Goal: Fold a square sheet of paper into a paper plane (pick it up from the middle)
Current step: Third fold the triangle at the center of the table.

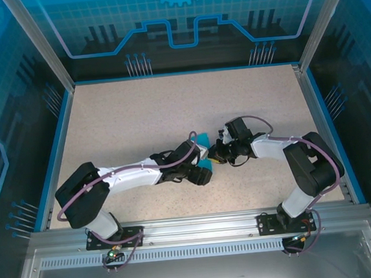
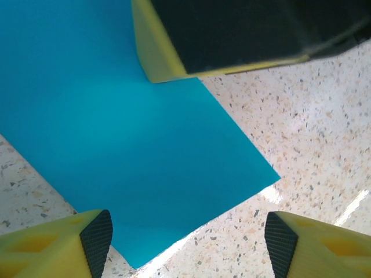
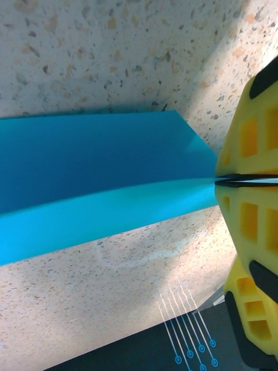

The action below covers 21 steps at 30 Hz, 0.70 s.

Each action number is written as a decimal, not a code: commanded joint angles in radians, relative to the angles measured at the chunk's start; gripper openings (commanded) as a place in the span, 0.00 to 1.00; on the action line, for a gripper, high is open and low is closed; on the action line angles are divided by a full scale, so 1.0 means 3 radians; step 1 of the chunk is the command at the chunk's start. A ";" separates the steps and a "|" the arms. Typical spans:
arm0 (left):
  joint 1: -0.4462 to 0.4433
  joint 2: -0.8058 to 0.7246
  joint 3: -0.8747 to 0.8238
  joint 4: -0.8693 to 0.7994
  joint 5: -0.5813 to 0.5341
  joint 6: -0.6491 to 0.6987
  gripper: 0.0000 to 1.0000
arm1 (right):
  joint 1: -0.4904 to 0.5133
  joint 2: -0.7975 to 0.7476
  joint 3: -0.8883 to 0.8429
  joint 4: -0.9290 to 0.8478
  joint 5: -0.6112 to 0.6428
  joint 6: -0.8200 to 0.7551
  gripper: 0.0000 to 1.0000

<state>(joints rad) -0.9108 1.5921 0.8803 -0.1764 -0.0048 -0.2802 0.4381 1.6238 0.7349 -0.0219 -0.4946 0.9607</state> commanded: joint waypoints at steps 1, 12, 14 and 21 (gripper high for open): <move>-0.0211 0.0023 0.0094 -0.0139 -0.0217 0.0292 0.75 | -0.0039 0.0048 -0.0052 0.0036 -0.0012 0.0129 0.11; -0.0462 0.0286 0.0233 -0.0128 -0.0870 0.0295 0.78 | -0.0062 0.0083 -0.0037 -0.0002 -0.0089 0.0132 0.11; -0.0462 0.0324 0.0264 -0.0115 -0.0875 0.0289 0.77 | -0.0060 0.0092 -0.0031 -0.0006 -0.0100 0.0131 0.11; -0.0462 0.0418 0.0333 -0.0066 -0.0916 0.0263 0.59 | -0.0068 0.0092 -0.0011 -0.0046 -0.0104 0.0107 0.12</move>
<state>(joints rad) -1.0492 1.7058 0.9585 -0.2050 -0.2466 -0.2024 0.4374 1.6424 0.7330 -0.0216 -0.5064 0.9943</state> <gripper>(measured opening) 0.622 0.118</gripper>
